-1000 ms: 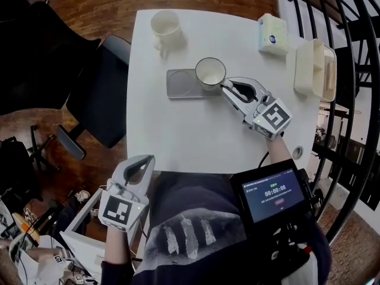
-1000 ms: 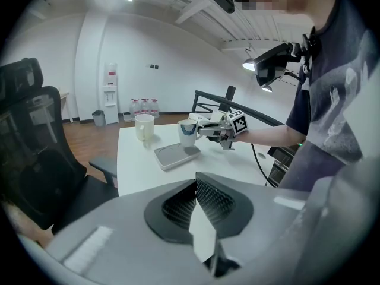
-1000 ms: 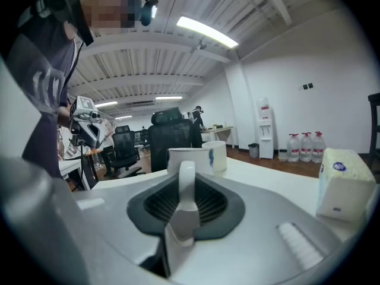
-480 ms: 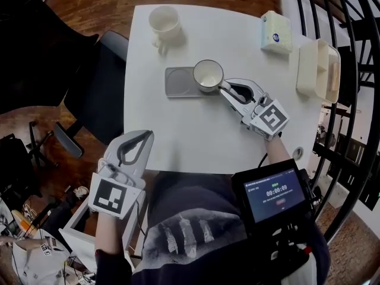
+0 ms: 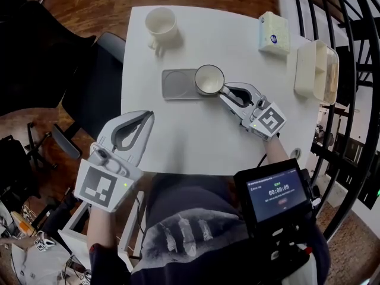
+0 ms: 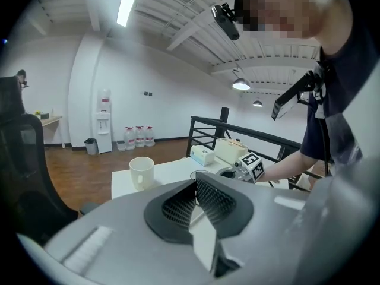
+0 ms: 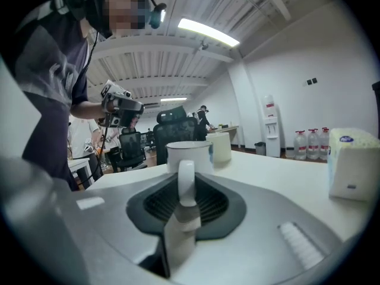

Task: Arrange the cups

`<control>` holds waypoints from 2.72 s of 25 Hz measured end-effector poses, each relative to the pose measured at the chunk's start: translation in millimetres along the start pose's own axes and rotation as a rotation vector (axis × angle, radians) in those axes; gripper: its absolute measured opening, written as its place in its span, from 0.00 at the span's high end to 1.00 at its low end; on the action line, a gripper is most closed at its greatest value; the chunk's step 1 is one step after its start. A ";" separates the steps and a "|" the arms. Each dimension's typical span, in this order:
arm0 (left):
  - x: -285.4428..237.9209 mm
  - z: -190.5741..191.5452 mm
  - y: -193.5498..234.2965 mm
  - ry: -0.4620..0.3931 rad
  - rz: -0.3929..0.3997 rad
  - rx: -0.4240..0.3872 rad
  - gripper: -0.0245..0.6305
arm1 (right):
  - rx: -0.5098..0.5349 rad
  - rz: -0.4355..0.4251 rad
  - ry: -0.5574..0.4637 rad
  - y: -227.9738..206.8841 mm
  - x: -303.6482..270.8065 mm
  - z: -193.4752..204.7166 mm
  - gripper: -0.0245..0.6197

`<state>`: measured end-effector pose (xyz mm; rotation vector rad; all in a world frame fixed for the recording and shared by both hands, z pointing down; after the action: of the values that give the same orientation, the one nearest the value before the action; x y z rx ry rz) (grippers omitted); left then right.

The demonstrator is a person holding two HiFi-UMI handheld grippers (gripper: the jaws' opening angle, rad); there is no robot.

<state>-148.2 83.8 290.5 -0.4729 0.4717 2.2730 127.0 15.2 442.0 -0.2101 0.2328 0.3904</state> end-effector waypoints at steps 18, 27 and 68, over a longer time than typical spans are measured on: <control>-14.8 0.8 -5.1 0.001 -0.013 -0.010 0.94 | -0.038 -0.064 -0.002 1.2 10.1 -1.7 0.80; -12.4 -18.6 -15.0 -0.035 0.005 -0.049 0.94 | 0.083 0.017 0.039 -4.5 46.0 -57.2 0.80; -50.2 -33.9 6.0 -0.103 0.229 -0.181 0.89 | 0.164 -0.240 -0.081 35.6 19.4 -158.2 0.80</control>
<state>-113.7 34.0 285.8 -0.4059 0.2811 2.5609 101.2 15.2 280.8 -0.0592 0.1562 0.1403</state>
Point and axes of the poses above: the fingertips, and each gripper's own axes: x backward along the fingers, y to its left, z out of its underside, the point moved 8 cm from there along x, backward along the fingers
